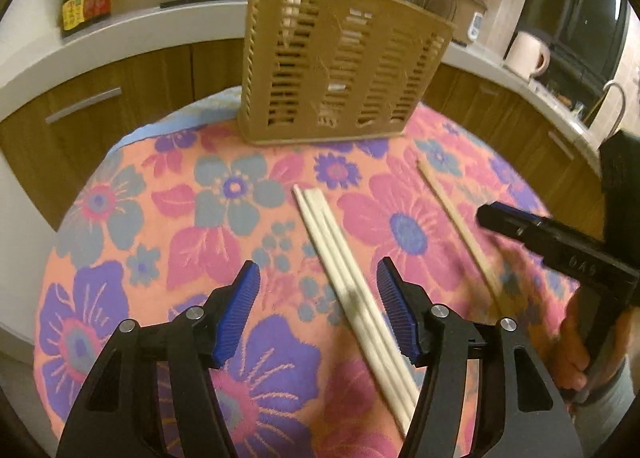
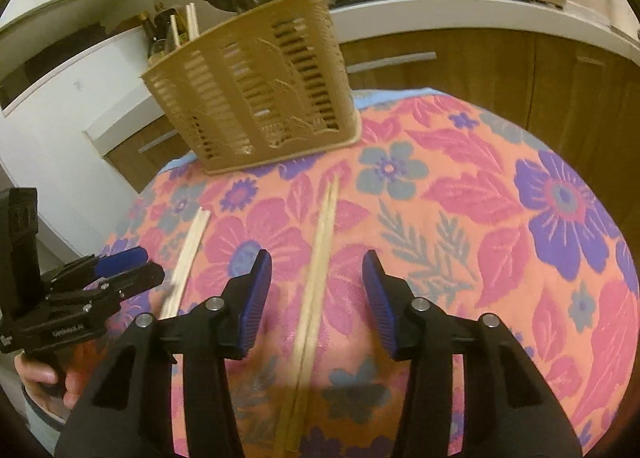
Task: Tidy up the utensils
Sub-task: 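Move both tools back down over the chopsticks on the cloth, then grasp a chopstick with the left tool while the right grasps a chopstick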
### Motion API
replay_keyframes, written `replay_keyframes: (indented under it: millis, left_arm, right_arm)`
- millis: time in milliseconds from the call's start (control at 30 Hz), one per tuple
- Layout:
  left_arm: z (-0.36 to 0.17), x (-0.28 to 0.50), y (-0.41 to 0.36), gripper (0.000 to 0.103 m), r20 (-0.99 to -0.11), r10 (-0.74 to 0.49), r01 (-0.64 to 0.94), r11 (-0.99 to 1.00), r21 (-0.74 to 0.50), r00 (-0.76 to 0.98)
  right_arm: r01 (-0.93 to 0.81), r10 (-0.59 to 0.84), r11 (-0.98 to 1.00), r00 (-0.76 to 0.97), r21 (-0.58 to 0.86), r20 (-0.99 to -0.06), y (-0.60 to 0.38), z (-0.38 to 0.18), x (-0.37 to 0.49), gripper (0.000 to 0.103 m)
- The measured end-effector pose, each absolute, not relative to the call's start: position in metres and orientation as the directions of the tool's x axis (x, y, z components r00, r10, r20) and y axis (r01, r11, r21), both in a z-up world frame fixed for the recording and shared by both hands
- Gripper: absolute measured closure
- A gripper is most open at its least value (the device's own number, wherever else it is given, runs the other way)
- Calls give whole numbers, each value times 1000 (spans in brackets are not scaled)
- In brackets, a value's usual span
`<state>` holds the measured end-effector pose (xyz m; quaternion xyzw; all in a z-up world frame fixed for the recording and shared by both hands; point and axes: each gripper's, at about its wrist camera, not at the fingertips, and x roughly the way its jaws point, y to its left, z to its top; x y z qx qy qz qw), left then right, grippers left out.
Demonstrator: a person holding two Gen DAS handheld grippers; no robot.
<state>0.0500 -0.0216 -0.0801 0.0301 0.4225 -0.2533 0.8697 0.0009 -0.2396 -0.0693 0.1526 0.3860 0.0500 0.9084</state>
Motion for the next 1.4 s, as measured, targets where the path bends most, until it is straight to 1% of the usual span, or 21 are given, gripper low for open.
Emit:
replay_keyframes:
  millis: [100, 233, 433, 567, 600, 767, 800, 867, 900, 967, 1033, 1100, 1133, 1200, 1333, 1400]
  left_arm:
    - [-85, 51, -28, 53, -780, -366, 453, 883, -120, 507]
    - [-85, 48, -34, 54, -785, -316, 445, 894, -57, 533]
    - [-83, 49, -38, 54, -798, -291, 429, 902, -45, 527]
    - [-83, 48, -36, 66, -809, -276, 436, 899, -27, 519]
    - [-83, 47, -36, 68, -811, -275, 440, 898, -24, 517]
    - [-82, 49, -39, 68, -828, -257, 438, 899, -16, 498]
    - [-82, 50, -42, 66, -833, -249, 440, 898, -7, 495]
    - [-83, 51, -49, 66, -842, -218, 449, 893, 33, 495]
    - [-83, 52, -52, 65, -841, -206, 452, 891, 50, 500]
    - [-84, 53, -54, 65, -838, -204, 452, 890, 56, 505]
    - [-84, 52, -53, 65, -834, -214, 456, 889, 49, 508]
    - [-85, 52, -51, 65, -830, -221, 459, 887, 48, 513]
    - [-85, 51, -51, 66, -827, -221, 462, 885, 52, 517]
    - [-85, 50, -51, 67, -825, -226, 465, 884, 50, 517]
    - [-84, 50, -49, 68, -822, -236, 467, 883, 42, 519]
    - [-84, 49, -48, 71, -823, -233, 467, 883, 43, 517]
  right_arm:
    - [28, 209, 946, 712, 324, -671, -243, -67, -2, 61]
    - [23, 210, 947, 710, 319, -673, -242, -67, -2, 61]
    - [20, 215, 946, 708, 323, -673, -243, -67, -3, 61]
    - [28, 217, 942, 709, 334, -671, -245, -66, -3, 61]
    - [30, 216, 942, 709, 335, -671, -245, -67, -3, 61]
    - [41, 205, 945, 701, 325, -683, -244, -67, -2, 61]
    - [52, 197, 946, 693, 320, -694, -245, -68, 0, 61]
    - [69, 191, 945, 676, 319, -712, -246, -71, 2, 68]
    - [69, 198, 944, 666, 323, -720, -246, -73, 3, 69]
    - [75, 204, 943, 641, 324, -740, -247, -77, 5, 76]
    - [53, 227, 942, 624, 331, -748, -245, -79, 6, 79]
    - [50, 212, 951, 615, 306, -760, -240, -80, 6, 80]
    - [52, 194, 958, 606, 282, -771, -238, -81, 6, 84]
    - [45, 166, 970, 598, 239, -784, -233, -80, 7, 85]
    - [34, 165, 973, 581, 227, -797, -230, -80, 6, 85]
    - [29, 151, 979, 568, 203, -809, -228, -79, 7, 85]
